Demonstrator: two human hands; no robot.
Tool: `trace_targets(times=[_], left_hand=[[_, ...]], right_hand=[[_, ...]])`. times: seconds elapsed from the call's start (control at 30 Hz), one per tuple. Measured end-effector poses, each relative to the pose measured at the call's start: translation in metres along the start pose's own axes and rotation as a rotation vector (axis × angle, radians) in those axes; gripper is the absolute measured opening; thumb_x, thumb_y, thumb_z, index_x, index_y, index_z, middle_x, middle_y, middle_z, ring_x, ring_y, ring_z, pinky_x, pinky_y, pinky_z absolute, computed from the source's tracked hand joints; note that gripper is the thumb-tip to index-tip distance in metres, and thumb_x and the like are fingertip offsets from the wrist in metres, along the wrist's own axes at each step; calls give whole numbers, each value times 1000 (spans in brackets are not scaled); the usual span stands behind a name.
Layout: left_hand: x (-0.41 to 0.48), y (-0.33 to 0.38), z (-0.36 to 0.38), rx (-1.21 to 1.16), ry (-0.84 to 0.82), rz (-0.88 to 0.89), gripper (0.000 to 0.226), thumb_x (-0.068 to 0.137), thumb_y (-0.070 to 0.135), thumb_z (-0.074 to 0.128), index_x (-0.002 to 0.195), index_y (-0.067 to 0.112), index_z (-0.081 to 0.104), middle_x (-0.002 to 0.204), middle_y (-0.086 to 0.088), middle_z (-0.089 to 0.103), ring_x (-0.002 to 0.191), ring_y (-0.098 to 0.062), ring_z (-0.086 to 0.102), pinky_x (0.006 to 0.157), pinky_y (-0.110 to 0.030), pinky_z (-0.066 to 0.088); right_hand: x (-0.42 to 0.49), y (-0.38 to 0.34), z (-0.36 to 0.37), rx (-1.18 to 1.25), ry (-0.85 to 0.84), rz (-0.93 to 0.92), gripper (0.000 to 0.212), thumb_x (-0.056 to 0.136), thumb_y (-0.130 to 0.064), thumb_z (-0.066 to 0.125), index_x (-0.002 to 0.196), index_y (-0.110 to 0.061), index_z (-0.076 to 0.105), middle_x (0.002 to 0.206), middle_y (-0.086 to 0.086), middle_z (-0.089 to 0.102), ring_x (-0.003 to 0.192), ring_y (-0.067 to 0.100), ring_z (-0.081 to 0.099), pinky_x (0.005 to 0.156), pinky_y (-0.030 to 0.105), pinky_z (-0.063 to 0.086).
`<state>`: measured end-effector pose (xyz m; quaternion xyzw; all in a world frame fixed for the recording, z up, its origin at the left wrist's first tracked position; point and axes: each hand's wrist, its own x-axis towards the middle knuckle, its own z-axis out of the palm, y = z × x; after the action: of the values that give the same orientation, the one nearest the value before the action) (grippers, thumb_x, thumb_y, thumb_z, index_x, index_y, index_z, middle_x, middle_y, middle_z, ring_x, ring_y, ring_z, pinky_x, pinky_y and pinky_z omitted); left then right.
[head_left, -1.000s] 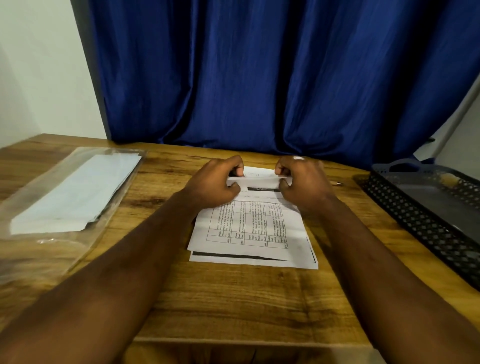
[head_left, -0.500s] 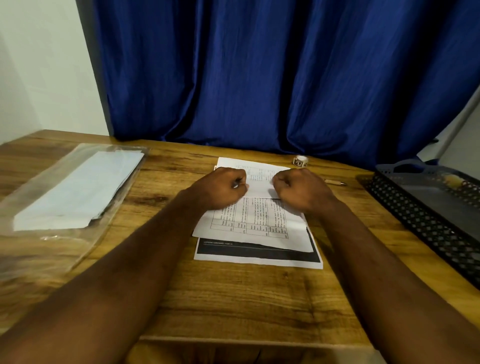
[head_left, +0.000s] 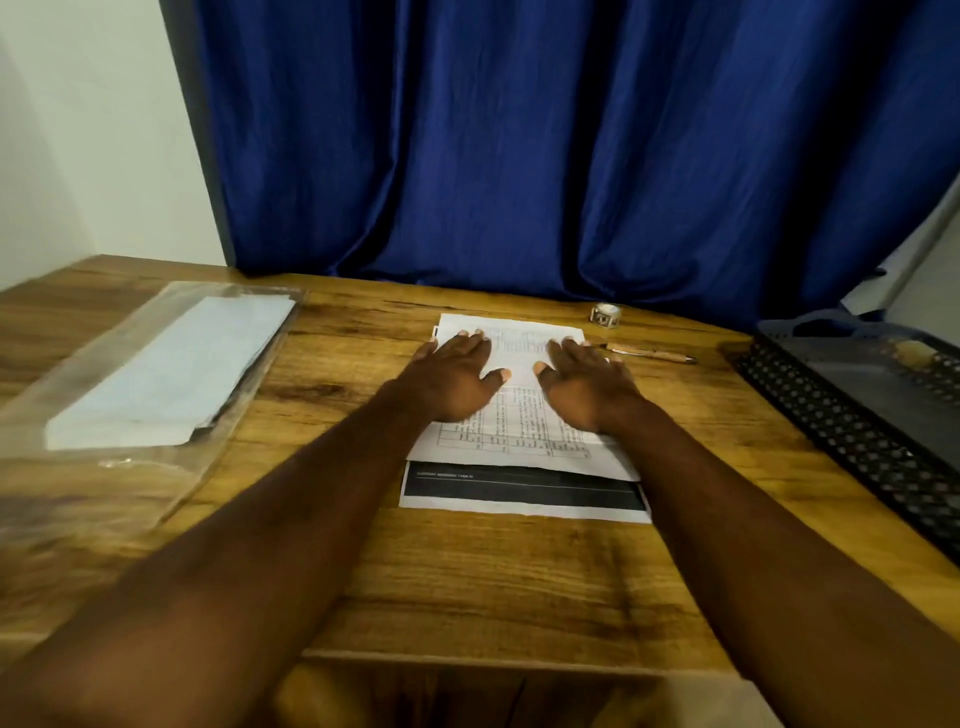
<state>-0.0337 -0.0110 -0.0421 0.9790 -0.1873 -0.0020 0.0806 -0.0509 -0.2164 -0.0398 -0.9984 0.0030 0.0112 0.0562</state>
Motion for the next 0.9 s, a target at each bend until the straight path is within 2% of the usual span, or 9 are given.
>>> trace_targets(times=[0.1,0.27,0.33,0.4,0.5,0.57,0.67,0.8,0.9], left_hand=[[-3,1,0,-25,23,-14,74,106,64,18,167,22,8,174,4,0,160,-14,-2,129,-44,0],[-21,6,-9,-241,238,-72,79,102,61,48,165,25,18,172,-2,21,157,-25,21,126,-47,21],[-27,7,-18,-201,376,-119,79,99,64,49,163,26,21,168,-6,30,152,-29,29,120,-51,28],[-31,-3,-32,-67,480,-287,81,95,72,47,157,24,30,160,-10,42,145,-35,40,114,-56,35],[-45,-28,-56,55,329,-649,103,82,88,41,159,21,26,165,-18,33,150,-46,29,117,-72,20],[-58,-47,-64,90,212,-741,110,82,90,38,163,17,20,170,-20,21,155,-49,15,116,-77,2],[-78,-75,-70,51,131,-808,101,84,83,46,162,20,29,169,-20,23,154,-53,10,112,-81,-8],[-88,-101,-60,-45,1,-864,96,80,82,55,151,19,49,161,-19,40,149,-49,29,117,-76,11],[-89,-101,-53,-75,54,-832,93,81,83,54,147,18,51,154,-15,49,143,-43,39,114,-62,31]], right_hand=[[2,2,0,12,27,8,68,109,-60,15,170,-30,9,178,-4,1,164,21,0,131,53,4],[-10,4,3,141,274,-21,59,106,-54,40,156,-23,45,165,3,41,154,26,32,123,56,25],[-15,4,2,169,359,-59,58,103,-54,47,153,-25,51,163,2,43,152,25,33,122,58,28],[-18,1,1,179,380,-94,57,102,-54,50,152,-26,52,164,1,41,153,25,32,122,58,29],[-20,-2,-1,146,390,-134,53,102,-52,54,147,-25,56,161,1,45,151,25,36,120,55,31],[-21,-6,-5,114,411,-171,51,101,-50,57,145,-24,58,157,1,49,147,25,40,117,52,32],[-21,-20,-12,84,397,-240,51,101,-50,58,145,-24,58,156,1,50,146,24,41,117,51,31],[-20,-46,-18,88,310,-277,52,101,-52,59,147,-28,54,162,-2,45,150,24,37,123,52,27],[-18,-66,-22,142,294,-312,50,101,-52,60,144,-29,56,159,-4,47,150,22,36,122,51,26]])
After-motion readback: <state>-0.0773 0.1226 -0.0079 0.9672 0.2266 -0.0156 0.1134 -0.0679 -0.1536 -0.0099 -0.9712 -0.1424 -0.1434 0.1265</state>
